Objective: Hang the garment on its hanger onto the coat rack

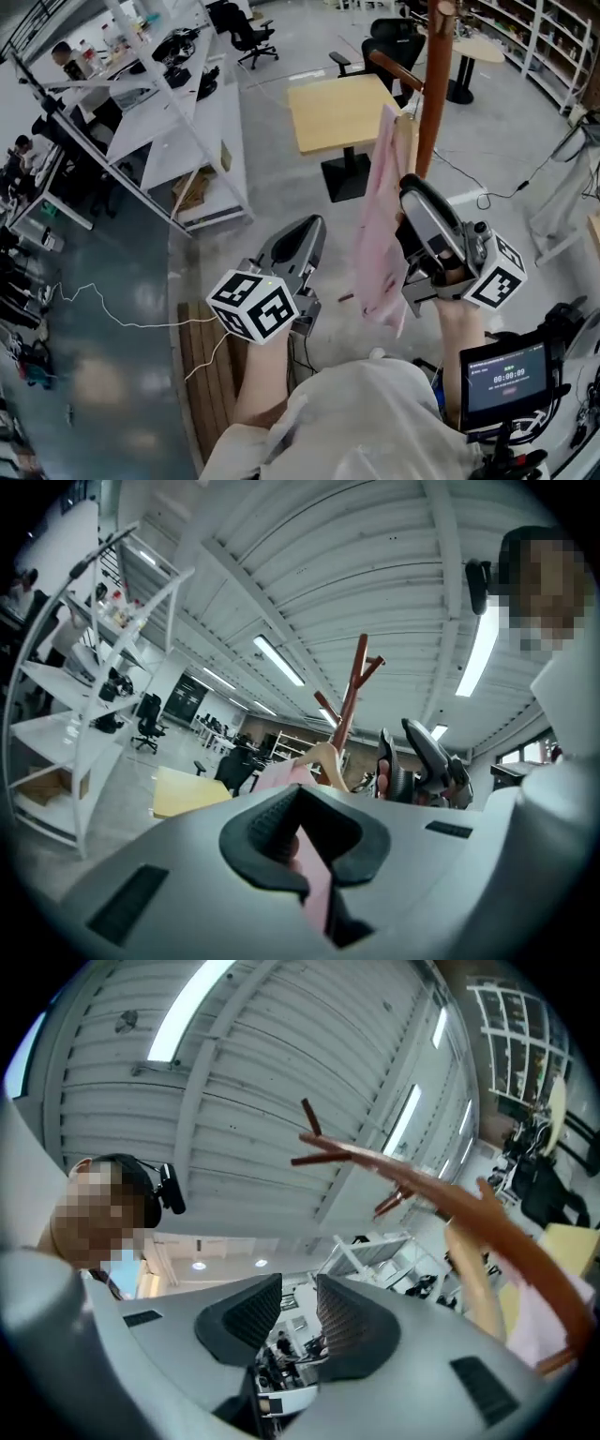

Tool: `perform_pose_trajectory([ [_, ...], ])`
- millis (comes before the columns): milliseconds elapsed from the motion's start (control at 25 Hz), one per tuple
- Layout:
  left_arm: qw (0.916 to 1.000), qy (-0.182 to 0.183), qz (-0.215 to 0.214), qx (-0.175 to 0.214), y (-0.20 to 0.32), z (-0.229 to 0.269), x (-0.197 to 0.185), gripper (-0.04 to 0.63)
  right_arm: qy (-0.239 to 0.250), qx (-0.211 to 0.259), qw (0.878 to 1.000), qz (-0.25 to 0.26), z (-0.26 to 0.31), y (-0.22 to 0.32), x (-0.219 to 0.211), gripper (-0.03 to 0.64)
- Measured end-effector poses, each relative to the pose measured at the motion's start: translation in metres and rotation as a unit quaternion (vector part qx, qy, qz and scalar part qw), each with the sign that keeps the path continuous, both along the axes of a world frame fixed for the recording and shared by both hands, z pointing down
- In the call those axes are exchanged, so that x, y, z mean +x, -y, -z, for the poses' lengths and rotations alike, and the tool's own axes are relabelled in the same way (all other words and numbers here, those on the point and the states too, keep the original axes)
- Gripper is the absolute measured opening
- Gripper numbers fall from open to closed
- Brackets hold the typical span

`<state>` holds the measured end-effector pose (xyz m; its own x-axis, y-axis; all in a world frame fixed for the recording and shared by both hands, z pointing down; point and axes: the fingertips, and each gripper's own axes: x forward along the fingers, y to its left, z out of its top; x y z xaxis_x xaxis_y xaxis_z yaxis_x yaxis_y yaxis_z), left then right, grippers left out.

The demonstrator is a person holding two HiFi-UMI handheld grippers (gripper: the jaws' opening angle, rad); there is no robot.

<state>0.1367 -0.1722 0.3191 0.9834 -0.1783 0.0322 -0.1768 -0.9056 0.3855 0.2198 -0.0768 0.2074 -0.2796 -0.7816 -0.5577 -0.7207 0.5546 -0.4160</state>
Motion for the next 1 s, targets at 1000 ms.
perform_pose_trajectory([
  [1000,0.945,-0.008,0.32,-0.068,0.027,-0.045,-0.3,0.006,-0.002,-0.177,0.921,0.346,-0.135,0.135,-0.307,0.121],
])
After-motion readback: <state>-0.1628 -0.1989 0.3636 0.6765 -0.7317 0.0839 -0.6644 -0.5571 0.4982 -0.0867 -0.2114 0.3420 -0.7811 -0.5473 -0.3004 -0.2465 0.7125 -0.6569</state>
